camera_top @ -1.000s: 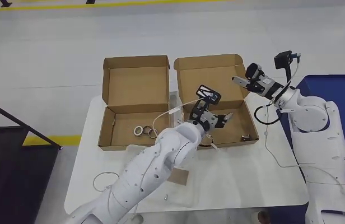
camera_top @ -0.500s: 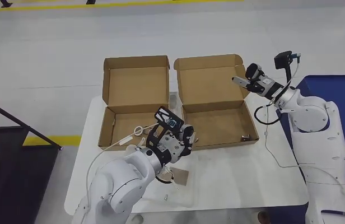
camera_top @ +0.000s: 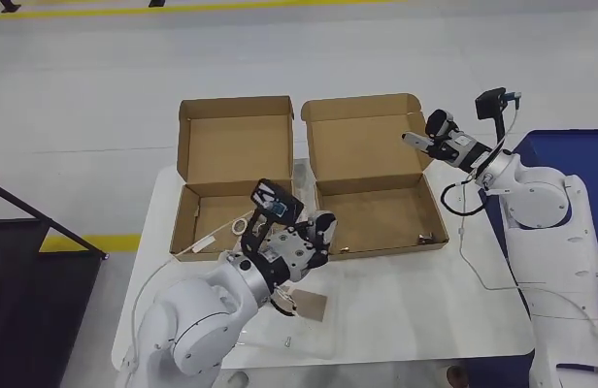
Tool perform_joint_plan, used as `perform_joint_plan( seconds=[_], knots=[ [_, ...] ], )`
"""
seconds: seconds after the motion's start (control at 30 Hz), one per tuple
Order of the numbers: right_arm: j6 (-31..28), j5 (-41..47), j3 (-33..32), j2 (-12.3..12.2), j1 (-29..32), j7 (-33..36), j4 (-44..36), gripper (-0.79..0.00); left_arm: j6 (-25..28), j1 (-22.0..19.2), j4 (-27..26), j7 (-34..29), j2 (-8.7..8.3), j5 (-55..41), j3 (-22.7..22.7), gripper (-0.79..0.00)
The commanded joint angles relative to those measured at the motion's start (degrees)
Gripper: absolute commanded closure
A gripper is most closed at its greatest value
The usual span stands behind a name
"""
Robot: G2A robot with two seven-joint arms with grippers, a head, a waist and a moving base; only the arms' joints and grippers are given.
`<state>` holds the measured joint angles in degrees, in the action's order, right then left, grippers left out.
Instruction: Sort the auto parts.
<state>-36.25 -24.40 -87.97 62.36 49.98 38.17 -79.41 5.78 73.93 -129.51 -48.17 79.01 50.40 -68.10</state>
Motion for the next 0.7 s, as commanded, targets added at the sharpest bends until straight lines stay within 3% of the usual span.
perform_joint_plan(
  seconds=[0.0,0.13,0.27,0.3,0.33,0.43,0.67],
  knots=[
    [-3.9,2.6,0.5,-0.2,-1.0,1.5,-0.9,-0.785,0.4,1.6,-3.2,-0.2,-0.44,-5.0,-6.0,0.000],
    [-21.1,-1.3,4.6,-0.8,-5.1,7.0,-2.8,-0.785,1.8,4.6,-5.1,3.6,-0.99,-15.1,-17.3,0.000],
    [-21.8,-3.0,19.2,-2.4,-10.8,8.1,-8.2,-0.785,6.6,7.3,-5.1,6.5,-1.35,-19.1,-21.2,0.000],
    [-21.8,-3.9,23.0,-3.0,-12.4,8.1,-9.7,-0.785,6.6,7.3,-5.1,6.5,-1.35,-19.1,-21.2,-0.468],
    [-21.8,-4.2,27.0,-3.7,-14.1,8.1,-10.9,-0.785,6.6,7.3,-5.1,6.5,-1.35,-19.1,-21.2,-0.785],
    [-21.8,-6.6,37.8,-5.8,-21.2,8.1,-13.4,-0.785,6.6,7.3,-5.1,6.5,-1.35,-19.1,-21.2,-0.785],
    [-21.8,-6.6,37.8,-5.8,-21.2,8.1,-13.4,-0.785,6.6,7.3,-5.1,6.5,-1.35,-19.1,-21.2,-0.785]
  ],
)
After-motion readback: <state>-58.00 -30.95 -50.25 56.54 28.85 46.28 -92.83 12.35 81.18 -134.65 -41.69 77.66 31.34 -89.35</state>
